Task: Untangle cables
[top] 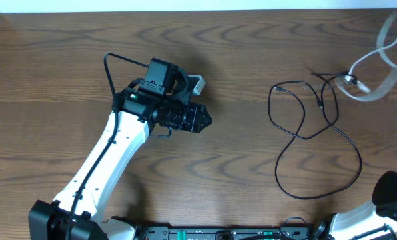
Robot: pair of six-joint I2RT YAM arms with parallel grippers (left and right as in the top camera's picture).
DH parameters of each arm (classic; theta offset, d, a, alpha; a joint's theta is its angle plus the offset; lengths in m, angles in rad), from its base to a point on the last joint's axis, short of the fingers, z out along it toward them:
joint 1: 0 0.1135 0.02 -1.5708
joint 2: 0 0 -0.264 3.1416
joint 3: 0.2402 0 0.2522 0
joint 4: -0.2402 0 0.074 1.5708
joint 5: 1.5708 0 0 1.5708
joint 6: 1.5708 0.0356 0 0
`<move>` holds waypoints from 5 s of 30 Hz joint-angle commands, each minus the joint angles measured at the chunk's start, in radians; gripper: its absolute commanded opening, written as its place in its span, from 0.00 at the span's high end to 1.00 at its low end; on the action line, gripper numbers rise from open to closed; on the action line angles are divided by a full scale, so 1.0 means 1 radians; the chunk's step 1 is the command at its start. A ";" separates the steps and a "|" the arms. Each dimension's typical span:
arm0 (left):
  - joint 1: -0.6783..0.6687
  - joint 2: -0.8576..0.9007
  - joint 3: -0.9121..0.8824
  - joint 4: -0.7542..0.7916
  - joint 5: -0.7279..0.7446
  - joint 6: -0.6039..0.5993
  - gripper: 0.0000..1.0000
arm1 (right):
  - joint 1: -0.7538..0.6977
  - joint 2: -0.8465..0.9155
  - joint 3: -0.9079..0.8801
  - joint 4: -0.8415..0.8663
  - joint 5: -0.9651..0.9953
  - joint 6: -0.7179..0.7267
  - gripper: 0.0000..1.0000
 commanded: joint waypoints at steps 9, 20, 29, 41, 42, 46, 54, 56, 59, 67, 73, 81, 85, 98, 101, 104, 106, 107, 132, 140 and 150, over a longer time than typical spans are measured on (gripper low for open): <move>0.002 0.011 -0.003 0.048 -0.001 -0.011 0.52 | 0.003 -0.015 0.016 -0.027 -0.047 -0.032 0.99; -0.045 0.011 -0.003 0.462 -0.002 -0.135 0.34 | 0.115 -0.014 0.016 -0.138 -0.404 -0.051 0.99; -0.132 0.011 -0.003 0.534 -0.092 -0.130 0.30 | 0.307 -0.015 0.016 0.019 -0.443 0.158 0.99; -0.180 0.037 -0.003 0.550 -0.093 -0.058 0.29 | 0.521 -0.015 0.016 0.404 -0.476 0.552 0.99; -0.181 0.043 -0.003 0.553 -0.092 -0.059 0.29 | 0.533 -0.015 0.016 0.439 -0.476 0.581 0.99; -0.193 0.071 -0.003 0.558 -0.092 -0.059 0.29 | 0.577 -0.015 0.016 0.557 -0.475 0.661 0.99; -0.222 0.107 -0.003 0.576 -0.092 -0.058 0.30 | 0.614 -0.015 0.016 0.597 -0.471 0.668 0.99; -0.221 0.107 -0.003 0.576 -0.092 -0.059 0.50 | 0.613 -0.015 0.016 0.597 -0.471 0.668 0.99; -0.220 0.107 -0.003 0.575 -0.092 -0.059 0.85 | 0.608 -0.015 0.016 0.591 -0.462 0.650 0.99; -0.220 0.105 -0.003 0.458 -0.092 -0.059 0.92 | 0.555 -0.015 0.016 0.323 -0.102 0.459 0.99; -0.213 0.105 -0.003 0.329 -0.100 -0.058 0.92 | 0.491 -0.015 0.016 0.077 0.594 0.391 0.99; -0.179 0.105 -0.003 0.168 -0.287 -0.058 0.92 | 0.351 -0.015 0.016 -0.025 0.925 0.391 0.99; -0.166 0.105 -0.003 0.154 -0.305 -0.058 0.92 | 0.280 -0.015 0.016 -0.029 0.924 0.396 0.99; -0.165 0.105 -0.003 0.157 -0.304 -0.059 0.92 | 0.124 0.001 0.015 -0.039 0.965 0.396 0.99; -0.165 0.105 -0.003 0.157 -0.304 -0.059 0.92 | 0.086 0.014 0.014 -0.015 0.985 0.395 0.99; -0.165 0.105 -0.003 0.157 -0.304 -0.059 0.92 | 0.050 0.028 0.014 -0.002 0.985 0.395 0.99; -0.165 0.105 -0.003 0.157 -0.304 -0.059 0.92 | 0.025 0.037 0.014 0.006 0.985 0.395 0.99; -0.165 0.105 -0.003 0.157 -0.304 -0.059 0.92 | 0.012 0.043 0.014 0.009 0.985 0.395 0.99; -0.165 0.105 -0.003 0.158 -0.304 -0.059 0.92 | -0.107 0.226 0.013 -0.114 0.976 0.395 0.46; -0.166 0.105 -0.003 0.158 -0.304 -0.059 0.92 | -0.100 0.229 0.013 -0.145 0.702 0.299 0.21; -0.166 0.105 -0.003 0.158 -0.304 -0.059 0.92 | 0.045 0.229 -0.029 -0.449 0.512 -0.004 0.09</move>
